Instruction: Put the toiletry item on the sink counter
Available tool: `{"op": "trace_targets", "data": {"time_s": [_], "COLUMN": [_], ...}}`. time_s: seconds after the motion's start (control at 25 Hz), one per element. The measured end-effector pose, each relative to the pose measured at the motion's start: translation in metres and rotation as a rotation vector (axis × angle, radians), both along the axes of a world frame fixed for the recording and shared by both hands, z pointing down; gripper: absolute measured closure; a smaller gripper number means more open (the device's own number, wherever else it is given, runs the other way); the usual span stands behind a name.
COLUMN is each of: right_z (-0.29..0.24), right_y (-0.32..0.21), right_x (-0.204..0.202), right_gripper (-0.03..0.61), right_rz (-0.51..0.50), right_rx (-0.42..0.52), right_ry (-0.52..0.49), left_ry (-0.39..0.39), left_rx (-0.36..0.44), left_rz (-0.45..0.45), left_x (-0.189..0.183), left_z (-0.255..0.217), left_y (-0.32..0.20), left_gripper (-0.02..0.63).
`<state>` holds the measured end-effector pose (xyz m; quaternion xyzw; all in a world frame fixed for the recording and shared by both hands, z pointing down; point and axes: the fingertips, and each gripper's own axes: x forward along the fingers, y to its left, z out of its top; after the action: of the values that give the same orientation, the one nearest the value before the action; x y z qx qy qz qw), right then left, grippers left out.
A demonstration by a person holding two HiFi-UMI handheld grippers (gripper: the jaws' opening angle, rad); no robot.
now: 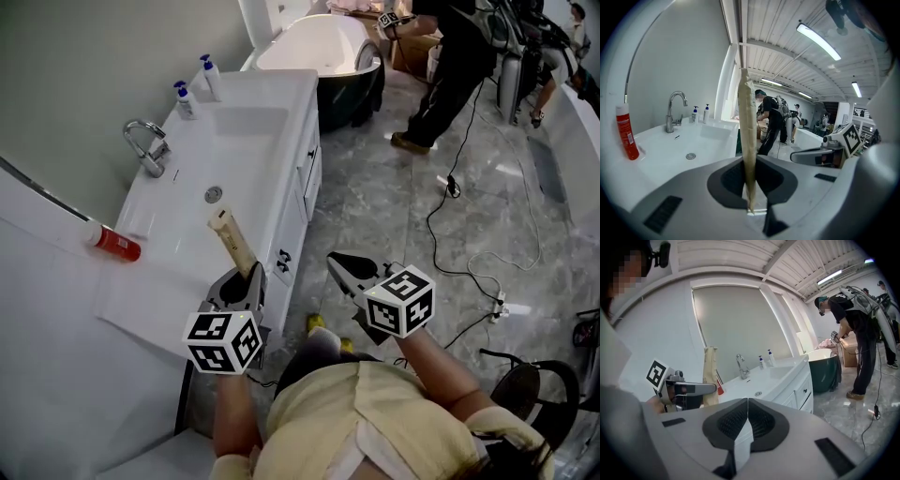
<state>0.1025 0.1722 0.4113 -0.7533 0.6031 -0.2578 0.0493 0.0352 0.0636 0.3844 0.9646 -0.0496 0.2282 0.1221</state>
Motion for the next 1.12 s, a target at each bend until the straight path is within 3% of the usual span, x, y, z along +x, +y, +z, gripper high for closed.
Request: {"op": "trace_targets", "data": {"time_s": [0.6, 1.12], "right_z": [0.006, 0.012], "right_y": [-0.052, -0.119], "right_x": [0.076, 0.124], "right_gripper": [0.552, 0.551], "right_rz": [-0.049, -0.116], "right_rx": [-0.022, -0.043], "right_ry": [0.007, -0.008], "left_ry": [-0.029, -0.046], "left_rx": [-0.031, -0.073], "left_rz": [-0.054, -0.126], "left_x": [0.071, 0.108], "left_z": [0.021, 0.035], "left_y": [-0.056, -0.113], "left_gripper": [0.549, 0.549]}}
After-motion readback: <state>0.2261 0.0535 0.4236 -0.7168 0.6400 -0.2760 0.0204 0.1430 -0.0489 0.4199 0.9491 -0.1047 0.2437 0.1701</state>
